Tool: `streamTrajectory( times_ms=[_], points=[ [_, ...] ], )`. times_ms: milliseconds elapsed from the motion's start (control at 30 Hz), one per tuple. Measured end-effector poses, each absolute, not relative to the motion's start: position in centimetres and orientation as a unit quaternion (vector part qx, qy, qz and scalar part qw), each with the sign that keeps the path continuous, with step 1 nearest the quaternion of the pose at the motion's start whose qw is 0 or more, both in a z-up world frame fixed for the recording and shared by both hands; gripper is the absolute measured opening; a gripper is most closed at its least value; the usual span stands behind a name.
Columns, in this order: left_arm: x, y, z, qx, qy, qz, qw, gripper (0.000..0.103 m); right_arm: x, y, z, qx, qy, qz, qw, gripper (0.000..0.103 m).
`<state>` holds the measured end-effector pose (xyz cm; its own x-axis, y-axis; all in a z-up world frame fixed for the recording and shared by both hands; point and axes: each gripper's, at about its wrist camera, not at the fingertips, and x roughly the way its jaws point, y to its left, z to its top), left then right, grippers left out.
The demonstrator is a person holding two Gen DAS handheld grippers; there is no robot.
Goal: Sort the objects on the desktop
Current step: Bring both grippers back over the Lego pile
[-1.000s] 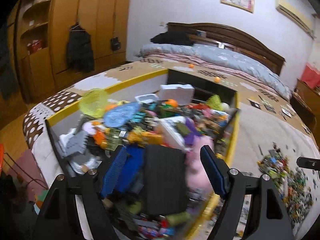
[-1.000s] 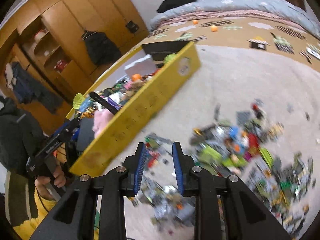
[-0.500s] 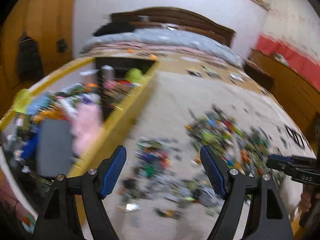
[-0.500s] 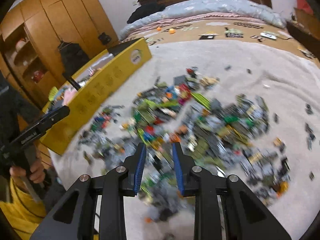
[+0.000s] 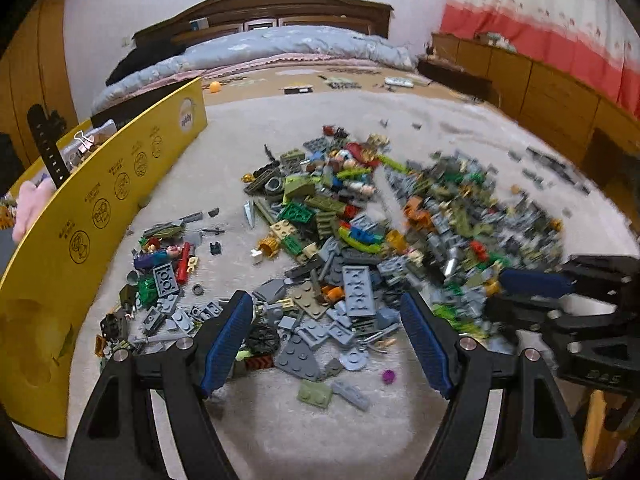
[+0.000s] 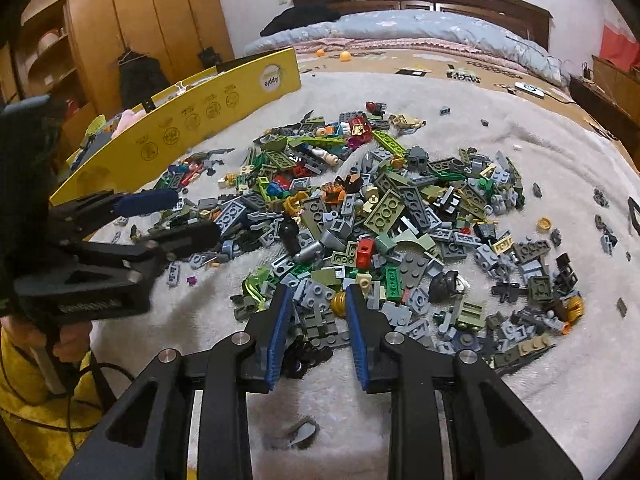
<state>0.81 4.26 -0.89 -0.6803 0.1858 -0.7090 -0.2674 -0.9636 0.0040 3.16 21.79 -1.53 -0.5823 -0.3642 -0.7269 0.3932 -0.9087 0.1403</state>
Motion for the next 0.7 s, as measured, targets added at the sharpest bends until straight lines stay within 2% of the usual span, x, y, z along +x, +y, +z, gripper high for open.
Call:
streamTrajectory(
  times_ms=[133, 267, 333, 500, 567, 700],
  points=[
    [0.2, 3.3, -1.4, -0.38, 0.061, 0.919, 0.086, 0.077, 3.0, 22.3, -2.0, 0.398, 0.004, -0.893, 0.212, 0.036],
    [-0.3, 1.4, -1.3, -0.375, 0.061, 0.924, 0.038, 0.077, 2.8, 22.9, -2.5, 0.393, -0.023, -0.893, 0.22, 0.037],
    [-0.5, 0.6, -1.2, -0.374, 0.057, 0.925, 0.025, 0.077, 2.8, 23.2, -2.8, 0.388, -0.038, -0.893, 0.223, 0.041],
    [0.4, 0.4, -0.7, -0.377, 0.009, 0.924, 0.057, 0.077, 3.0, 22.8, -3.3, 0.379, -0.035, -0.894, 0.235, 0.052],
    [0.8, 1.2, -0.6, -0.377, -0.005, 0.923, 0.073, 0.077, 3.1, 22.6, -3.3, 0.374, -0.026, -0.897, 0.235, 0.053],
    [0.6, 4.2, -1.1, -0.373, 0.057, 0.923, 0.08, 0.077, 3.2, 23.0, -3.5, 0.368, -0.037, -0.897, 0.24, 0.053]
  ],
)
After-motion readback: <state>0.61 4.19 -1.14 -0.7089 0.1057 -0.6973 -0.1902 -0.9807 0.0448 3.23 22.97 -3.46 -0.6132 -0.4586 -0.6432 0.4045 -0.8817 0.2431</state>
